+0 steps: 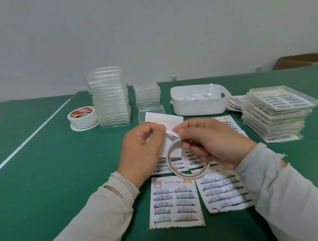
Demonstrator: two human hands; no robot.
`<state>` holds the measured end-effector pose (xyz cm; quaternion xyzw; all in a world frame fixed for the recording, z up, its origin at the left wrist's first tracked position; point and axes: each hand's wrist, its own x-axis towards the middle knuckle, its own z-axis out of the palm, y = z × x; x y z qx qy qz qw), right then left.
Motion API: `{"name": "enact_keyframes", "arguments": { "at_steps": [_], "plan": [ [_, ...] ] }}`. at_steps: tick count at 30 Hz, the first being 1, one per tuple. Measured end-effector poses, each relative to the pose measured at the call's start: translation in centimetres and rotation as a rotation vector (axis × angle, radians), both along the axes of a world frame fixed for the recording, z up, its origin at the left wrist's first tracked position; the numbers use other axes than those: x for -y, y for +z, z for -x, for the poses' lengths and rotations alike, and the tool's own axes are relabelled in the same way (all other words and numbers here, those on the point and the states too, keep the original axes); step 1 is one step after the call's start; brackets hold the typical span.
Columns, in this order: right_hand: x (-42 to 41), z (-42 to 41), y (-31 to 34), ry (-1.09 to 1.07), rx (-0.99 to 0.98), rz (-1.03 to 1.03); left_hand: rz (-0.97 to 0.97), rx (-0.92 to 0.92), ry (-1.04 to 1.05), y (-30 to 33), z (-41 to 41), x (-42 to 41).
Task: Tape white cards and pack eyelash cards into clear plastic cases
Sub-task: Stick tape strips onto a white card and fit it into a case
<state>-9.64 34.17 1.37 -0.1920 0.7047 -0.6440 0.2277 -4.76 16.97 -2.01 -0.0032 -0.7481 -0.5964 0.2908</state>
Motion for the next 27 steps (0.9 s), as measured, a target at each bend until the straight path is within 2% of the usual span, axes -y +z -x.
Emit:
{"name": "enact_keyframes", "arguments": {
  "at_steps": [3,5,11,14,17,22,27],
  "plan": [
    [-0.2,-0.1,0.0,-0.060,-0.277,-0.130,0.068,-0.041,-0.028,0.0,-0.3,-0.1],
    [-0.5,0.1,0.1,-0.095,-0.370,-0.146,0.067,-0.050,-0.055,0.0,-0.5,-0.1],
    [-2.3,0.7,1.1,-0.103,-0.453,-0.165,0.115,0.003,-0.054,-0.2,-0.5,-0.1],
    [-2.3,0.5,1.2,-0.077,-0.389,-0.068,0.022,-0.011,-0.162,-0.2,-0.5,-0.1],
    [-1.4,0.2,0.6,-0.051,-0.408,-0.065,-0.041,0.001,-0.246,-0.3,-0.4,-0.4],
    [-0.7,-0.3,0.4,-0.072,-0.510,-0.126,-0.105,0.032,-0.280,-0.7,-0.1,-0.5],
    [-0.2,-0.7,0.5,-0.074,-0.554,-0.145,-0.081,0.046,-0.290,-0.7,0.0,-0.8]
  ]
}}
